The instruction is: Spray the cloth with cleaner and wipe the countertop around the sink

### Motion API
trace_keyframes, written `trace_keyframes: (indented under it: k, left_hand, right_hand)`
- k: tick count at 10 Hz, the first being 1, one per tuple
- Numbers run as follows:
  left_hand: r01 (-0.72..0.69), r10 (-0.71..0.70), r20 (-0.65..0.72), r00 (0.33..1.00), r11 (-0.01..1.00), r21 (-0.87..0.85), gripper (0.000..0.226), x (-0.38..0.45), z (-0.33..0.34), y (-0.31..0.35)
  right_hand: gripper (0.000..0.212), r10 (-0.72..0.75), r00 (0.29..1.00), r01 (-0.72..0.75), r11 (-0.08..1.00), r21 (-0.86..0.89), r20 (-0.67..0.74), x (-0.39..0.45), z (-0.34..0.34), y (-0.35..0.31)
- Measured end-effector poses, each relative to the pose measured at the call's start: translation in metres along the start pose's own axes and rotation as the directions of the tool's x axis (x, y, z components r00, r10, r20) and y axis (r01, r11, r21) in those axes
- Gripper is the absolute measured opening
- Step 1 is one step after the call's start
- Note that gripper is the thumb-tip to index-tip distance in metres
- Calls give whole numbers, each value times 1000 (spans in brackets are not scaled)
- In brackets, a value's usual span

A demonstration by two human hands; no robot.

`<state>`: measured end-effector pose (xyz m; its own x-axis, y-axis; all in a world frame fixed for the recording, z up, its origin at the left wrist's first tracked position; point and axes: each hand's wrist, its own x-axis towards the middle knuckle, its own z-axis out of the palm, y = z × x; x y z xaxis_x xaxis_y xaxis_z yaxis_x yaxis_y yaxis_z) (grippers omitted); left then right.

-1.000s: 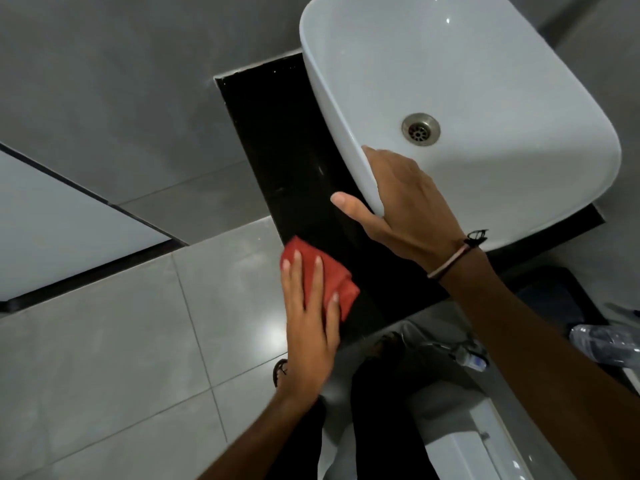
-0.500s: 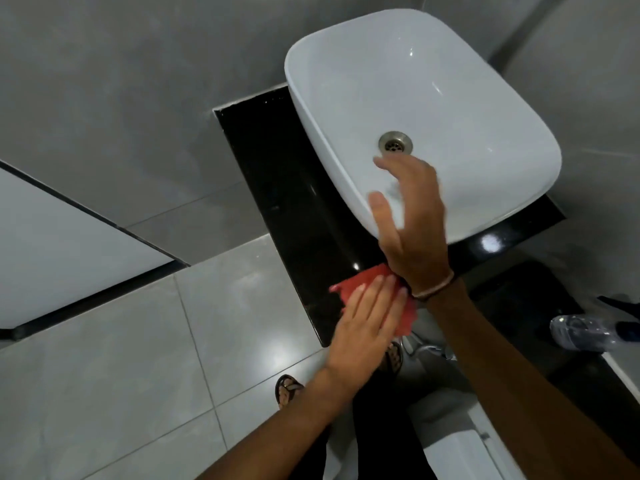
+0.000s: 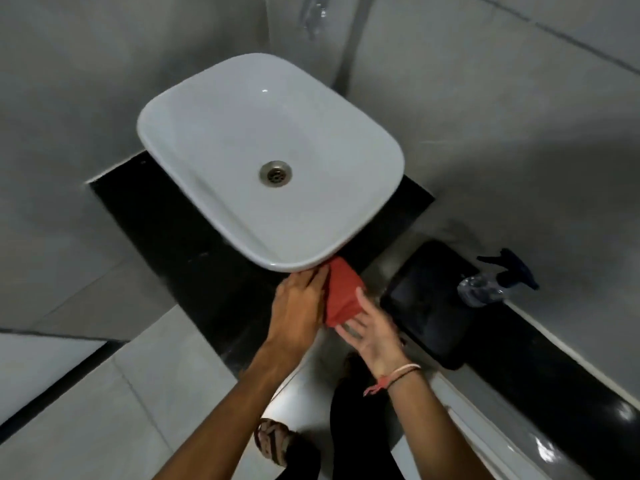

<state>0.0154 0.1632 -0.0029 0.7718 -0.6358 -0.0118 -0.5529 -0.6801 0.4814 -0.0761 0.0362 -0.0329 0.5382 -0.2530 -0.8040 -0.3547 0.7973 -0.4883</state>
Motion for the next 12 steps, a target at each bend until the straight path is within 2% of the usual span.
trace_keyframes:
  k: [1,2,3,4,5,6,8,9,10,11,12]
  left_hand:
    - [178,-181,-44,982,981,-81,38,-9,2,3]
    - [248,-263,-65,963,952,-177,29,-8,10,14]
    - [206,-214,-2,977,944,-256,47,9,25,54]
    - [197,-179,82,980,900,-389,52,41,43,90]
    - [220,-132,222,966,869,-442,55,74,70,105]
    - [294,-160,353,922,881,-370,39,105,105,105]
    - [235,-96,351,932,896,-377,40,127,137,98]
    - [209,-76,338,938,902,-377,41,130,144,95]
    - [138,-15,411,911,953,-270,39,124,138,95]
    - [77,38,463,886,971,-228,59,113,115,102]
    - [45,64,411,909,967,-250,45,109,80,116]
  right_hand:
    - [16,-130,991,133,988,-80,41,-1,19,14]
    - [19,-242,969,241,970,-25,-45,4,9,3]
    - [24,-235,962,246,966,73,-136,9,-29,-23]
    - [22,-217,947,243,966,87,-236,19,-68,-44]
    - [36,-209,919,260,959,115,-335,37,-93,-59]
    - [43,-154,892,246,954,169,-426,59,-109,-70]
    - [40,-139,838,253,956,150,-528,85,-115,-72]
    - [39,-258,774,274,960,-61,-578,84,-110,-72]
    - [41,-357,705,178,926,-334,-613,76,-104,-76]
    - [39,-419,694,68,848,-526,-586,59,-99,-80]
    - [35,-548,627,10,717,-697,-554,25,-85,-87]
